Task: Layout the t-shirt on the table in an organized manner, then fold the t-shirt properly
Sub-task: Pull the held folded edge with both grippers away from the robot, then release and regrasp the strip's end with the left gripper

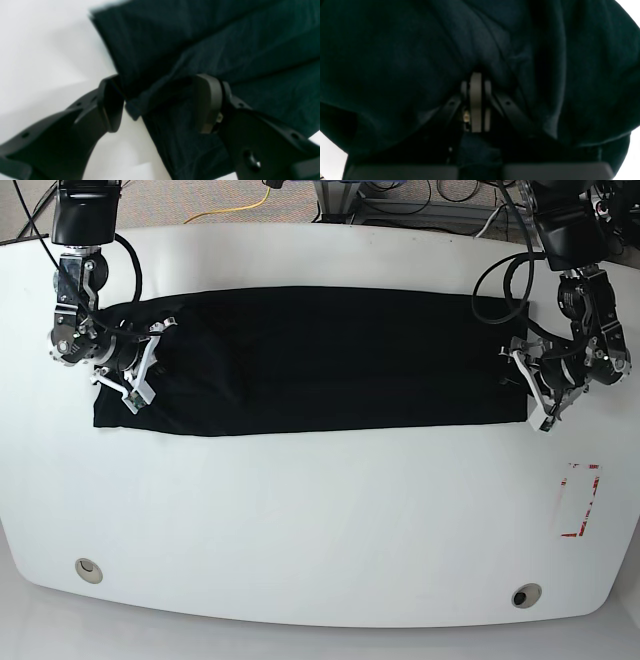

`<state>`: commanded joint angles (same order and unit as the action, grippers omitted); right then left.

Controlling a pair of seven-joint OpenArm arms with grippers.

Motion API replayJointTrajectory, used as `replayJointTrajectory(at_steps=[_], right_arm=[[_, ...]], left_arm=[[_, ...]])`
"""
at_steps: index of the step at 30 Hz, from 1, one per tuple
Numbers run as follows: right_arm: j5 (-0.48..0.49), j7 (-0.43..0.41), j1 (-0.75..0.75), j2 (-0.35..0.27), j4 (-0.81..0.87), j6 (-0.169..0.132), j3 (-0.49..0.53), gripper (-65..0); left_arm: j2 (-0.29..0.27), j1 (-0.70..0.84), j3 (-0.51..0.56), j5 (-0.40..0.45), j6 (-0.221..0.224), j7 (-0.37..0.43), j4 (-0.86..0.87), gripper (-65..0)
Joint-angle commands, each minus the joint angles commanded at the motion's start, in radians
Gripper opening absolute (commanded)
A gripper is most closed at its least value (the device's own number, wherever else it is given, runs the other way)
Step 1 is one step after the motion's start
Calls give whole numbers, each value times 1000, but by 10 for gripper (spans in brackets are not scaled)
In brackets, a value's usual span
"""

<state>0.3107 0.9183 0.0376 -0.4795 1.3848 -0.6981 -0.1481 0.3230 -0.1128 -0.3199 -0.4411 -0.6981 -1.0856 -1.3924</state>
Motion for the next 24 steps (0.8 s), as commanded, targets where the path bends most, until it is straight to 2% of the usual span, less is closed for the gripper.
replayJointTrajectory(at_steps=[3, 5, 7, 13, 16, 19, 24], right_arm=[[0, 0, -2, 0, 0, 0, 0, -640], [0, 0, -2, 0, 0, 0, 0, -640], [0, 0, -2, 0, 0, 0, 0, -640], [0, 0, -2, 0, 0, 0, 0, -640], [0, 0, -2, 0, 0, 0, 0, -640], [0, 0, -2, 0, 0, 0, 0, -640], [0, 0, -2, 0, 0, 0, 0, -640]], left_arm=[[0, 2, 0, 0, 0, 0, 0, -447], [0, 3, 0, 0, 0, 0, -3, -506], [0, 6, 0, -2, 0, 0, -5, -537], [9, 41, -6, -2, 0, -5, -49, -539], [38, 84, -6, -2, 0, -6, -112, -539], [43, 123, -6, -2, 0, -8, -157, -537], [78, 186, -6, -2, 0, -57, -221, -537]])
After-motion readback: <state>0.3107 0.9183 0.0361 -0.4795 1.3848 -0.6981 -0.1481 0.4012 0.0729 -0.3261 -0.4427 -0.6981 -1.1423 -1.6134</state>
